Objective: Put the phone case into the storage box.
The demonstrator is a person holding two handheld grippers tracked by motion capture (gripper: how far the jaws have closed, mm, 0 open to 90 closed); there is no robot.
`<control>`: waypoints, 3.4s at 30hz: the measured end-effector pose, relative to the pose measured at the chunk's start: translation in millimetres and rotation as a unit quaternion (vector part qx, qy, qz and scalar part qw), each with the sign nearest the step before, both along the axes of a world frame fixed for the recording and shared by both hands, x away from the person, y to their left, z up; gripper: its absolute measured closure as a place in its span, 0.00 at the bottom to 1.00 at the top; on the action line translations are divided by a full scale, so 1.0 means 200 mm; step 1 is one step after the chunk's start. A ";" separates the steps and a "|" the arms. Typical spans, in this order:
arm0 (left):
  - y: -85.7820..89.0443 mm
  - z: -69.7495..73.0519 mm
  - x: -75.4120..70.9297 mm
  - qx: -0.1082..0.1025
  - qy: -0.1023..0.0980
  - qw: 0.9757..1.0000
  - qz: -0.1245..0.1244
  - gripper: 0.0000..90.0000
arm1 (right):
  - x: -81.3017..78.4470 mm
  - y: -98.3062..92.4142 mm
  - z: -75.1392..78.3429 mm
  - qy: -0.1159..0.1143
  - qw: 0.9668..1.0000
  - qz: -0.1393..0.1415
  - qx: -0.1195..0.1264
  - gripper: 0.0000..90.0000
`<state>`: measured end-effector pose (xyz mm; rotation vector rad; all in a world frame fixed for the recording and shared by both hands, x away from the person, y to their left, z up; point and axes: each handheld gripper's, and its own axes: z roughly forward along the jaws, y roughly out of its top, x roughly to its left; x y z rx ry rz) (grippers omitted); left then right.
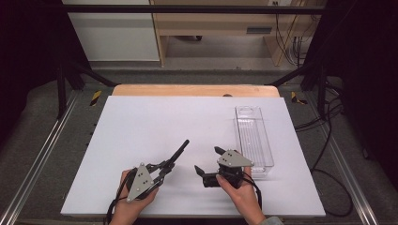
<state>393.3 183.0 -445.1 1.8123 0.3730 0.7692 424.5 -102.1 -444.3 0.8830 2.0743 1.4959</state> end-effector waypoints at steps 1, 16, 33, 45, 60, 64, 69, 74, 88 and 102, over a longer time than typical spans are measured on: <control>0.00 0.00 0.00 -0.002 0.003 1.000 0.000 0.90 | 0.00 0.00 0.00 0.000 1.000 0.001 0.002 0.07; 0.04 -0.01 0.03 -0.055 0.039 0.998 -0.011 0.90 | 0.00 0.01 -0.01 0.007 1.000 0.012 -0.001 0.07; 0.08 -0.01 0.05 -0.099 0.065 0.993 -0.012 0.90 | 0.00 0.01 -0.01 0.011 1.000 0.017 0.009 0.07; 0.10 -0.01 0.06 -0.122 0.076 0.989 -0.018 0.90 | 0.00 0.01 -0.01 0.011 1.000 0.019 0.010 0.07; 0.14 -0.01 0.09 -0.158 0.097 0.982 -0.022 0.90 | -0.01 0.02 -0.01 0.011 1.000 0.021 0.012 0.07; 0.14 -0.02 0.09 -0.164 0.102 0.981 -0.024 0.90 | -0.01 0.02 -0.01 0.011 1.000 0.020 0.014 0.07; 0.15 -0.01 0.09 -0.170 0.106 0.979 -0.024 0.90 | -0.01 0.02 0.00 0.012 0.999 0.018 0.027 0.06; 0.17 -0.02 0.10 -0.177 0.111 0.978 -0.020 0.90 | -0.01 0.02 0.01 0.017 0.999 0.015 0.045 0.05; 0.14 -0.02 0.10 -0.168 0.117 0.979 -0.021 0.90 | -0.04 0.06 0.03 0.029 0.995 0.034 0.093 0.04; 0.08 -0.02 0.08 -0.160 0.122 0.979 -0.036 0.90 | -0.07 0.14 0.11 0.009 0.992 0.040 0.116 0.03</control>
